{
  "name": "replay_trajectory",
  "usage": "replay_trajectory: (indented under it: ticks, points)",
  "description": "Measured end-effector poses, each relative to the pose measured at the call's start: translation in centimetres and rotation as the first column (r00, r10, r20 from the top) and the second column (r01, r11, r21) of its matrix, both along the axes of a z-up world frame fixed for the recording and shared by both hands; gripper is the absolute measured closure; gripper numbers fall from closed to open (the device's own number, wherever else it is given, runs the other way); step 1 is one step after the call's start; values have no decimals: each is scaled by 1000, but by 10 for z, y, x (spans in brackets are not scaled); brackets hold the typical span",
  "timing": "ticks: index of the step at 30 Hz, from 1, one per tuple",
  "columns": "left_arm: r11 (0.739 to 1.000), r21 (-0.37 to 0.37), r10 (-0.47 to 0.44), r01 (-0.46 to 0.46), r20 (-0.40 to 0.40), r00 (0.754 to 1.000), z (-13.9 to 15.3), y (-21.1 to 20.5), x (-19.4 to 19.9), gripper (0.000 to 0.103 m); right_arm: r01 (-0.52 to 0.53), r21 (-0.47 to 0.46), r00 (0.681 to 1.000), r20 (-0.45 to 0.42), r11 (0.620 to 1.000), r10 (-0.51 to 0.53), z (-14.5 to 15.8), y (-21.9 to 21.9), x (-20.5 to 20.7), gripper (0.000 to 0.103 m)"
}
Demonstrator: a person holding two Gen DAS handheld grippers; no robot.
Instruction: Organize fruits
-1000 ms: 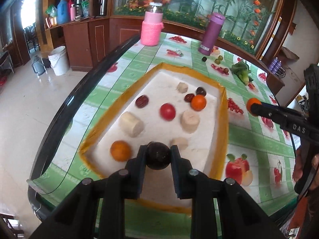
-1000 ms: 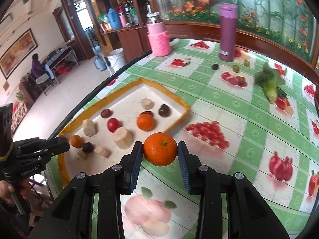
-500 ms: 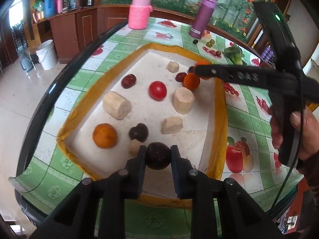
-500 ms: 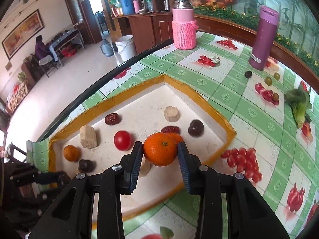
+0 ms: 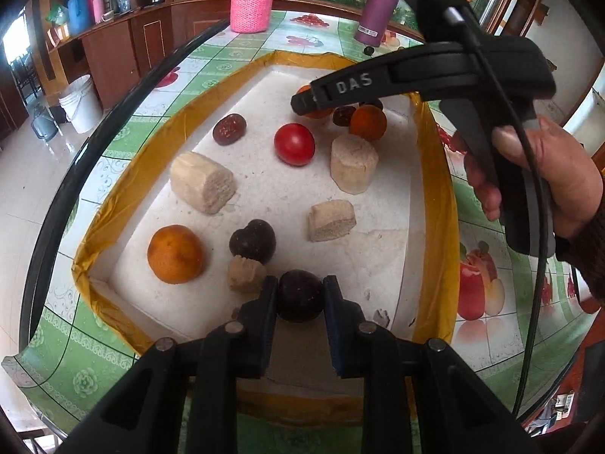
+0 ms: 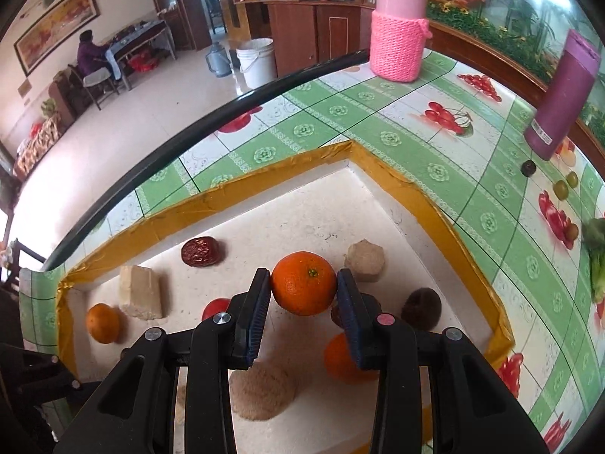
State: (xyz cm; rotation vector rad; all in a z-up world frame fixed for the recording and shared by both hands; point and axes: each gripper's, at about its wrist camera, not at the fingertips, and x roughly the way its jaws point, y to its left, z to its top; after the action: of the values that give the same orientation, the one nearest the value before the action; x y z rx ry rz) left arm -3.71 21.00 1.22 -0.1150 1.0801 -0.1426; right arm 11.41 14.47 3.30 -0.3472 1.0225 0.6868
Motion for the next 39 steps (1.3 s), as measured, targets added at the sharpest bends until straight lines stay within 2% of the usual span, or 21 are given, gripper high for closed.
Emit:
replay_trajectory:
  ticks: [8,13,17,20,21,24,26,29,31,35,39]
  points:
    - [1000,0,-9,9,13,1000,0,1,2,76,-30,-38,999,14,999,31,-6,4,0,67]
    - [1000,-8,-14,14,17,1000,0,0,1,67,-22,-56,999,25,998,23,-5,1,-5,66]
    - [999,21,-25,25,31,999,1,-6,-3,62,-8,-69,999,43,998,11,1,-4,-12,66]
    - [1000,13,-24,23,42,999,4,-4,-7,60,18,-46,999,47,999,-16,12,-16,-21,66]
    - [1000,11,-19,19,48,999,5,-3,-9,59,24,-41,999,49,999,-22,15,-20,-25,66]
    - [1000,3,17,-17,64,998,10,4,-13,48,49,-51,996,75,997,-45,27,-36,-45,66]
    - [999,-6,52,-52,79,996,14,11,-17,47,64,-49,994,88,997,-59,35,-51,-62,66]
    - [993,-15,116,-115,113,987,19,22,-26,47,81,-40,992,103,996,-76,45,-71,-87,58]
    - [987,-15,161,-161,133,978,23,26,-33,46,107,-31,987,124,994,-103,50,-87,-106,33]
    - [968,-35,249,-247,161,955,30,29,-46,45,111,1,987,113,994,-111,52,-105,-131,30]
    - [941,-39,337,-336,172,926,37,20,-60,31,120,14,987,109,993,-121,48,-114,-148,30]
